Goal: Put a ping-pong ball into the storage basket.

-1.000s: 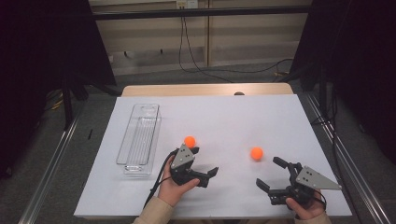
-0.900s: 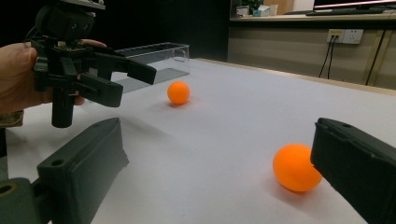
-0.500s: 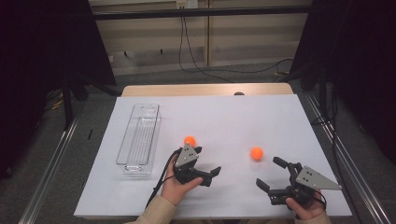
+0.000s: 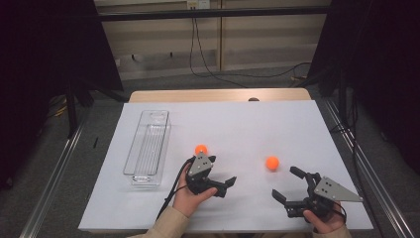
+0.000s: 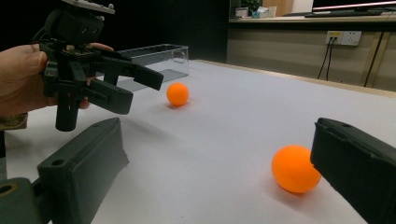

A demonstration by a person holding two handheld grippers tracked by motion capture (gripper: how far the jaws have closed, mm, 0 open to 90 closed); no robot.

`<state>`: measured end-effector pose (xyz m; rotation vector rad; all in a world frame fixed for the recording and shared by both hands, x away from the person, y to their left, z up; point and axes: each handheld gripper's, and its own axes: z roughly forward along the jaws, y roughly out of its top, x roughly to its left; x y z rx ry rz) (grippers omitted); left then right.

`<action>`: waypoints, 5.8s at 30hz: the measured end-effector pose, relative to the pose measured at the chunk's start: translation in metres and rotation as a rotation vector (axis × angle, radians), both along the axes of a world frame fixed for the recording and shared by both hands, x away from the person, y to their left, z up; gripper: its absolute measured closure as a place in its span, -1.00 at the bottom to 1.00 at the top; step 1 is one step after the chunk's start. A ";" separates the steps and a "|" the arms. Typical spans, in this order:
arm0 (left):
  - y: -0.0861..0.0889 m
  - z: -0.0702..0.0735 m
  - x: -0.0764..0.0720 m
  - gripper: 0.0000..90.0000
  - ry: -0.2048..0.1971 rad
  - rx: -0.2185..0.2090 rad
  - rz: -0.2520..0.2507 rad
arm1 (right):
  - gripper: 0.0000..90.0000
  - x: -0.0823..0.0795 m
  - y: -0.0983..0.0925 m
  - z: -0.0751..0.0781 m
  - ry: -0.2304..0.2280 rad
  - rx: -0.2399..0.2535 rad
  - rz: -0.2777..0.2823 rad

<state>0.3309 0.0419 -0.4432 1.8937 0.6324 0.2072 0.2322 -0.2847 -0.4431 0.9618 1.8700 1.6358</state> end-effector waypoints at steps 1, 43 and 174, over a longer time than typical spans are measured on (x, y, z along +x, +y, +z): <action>0.000 0.000 0.000 -0.94 0.001 0.003 0.000 | -0.95 0.000 0.000 0.000 0.000 0.001 0.000; -0.024 -0.003 0.007 -0.94 0.047 0.031 -0.035 | -0.95 0.000 0.000 0.000 -0.006 -0.001 0.000; -0.082 -0.008 0.024 -0.91 0.069 0.101 -0.103 | -0.95 0.000 0.000 0.001 -0.019 -0.002 0.016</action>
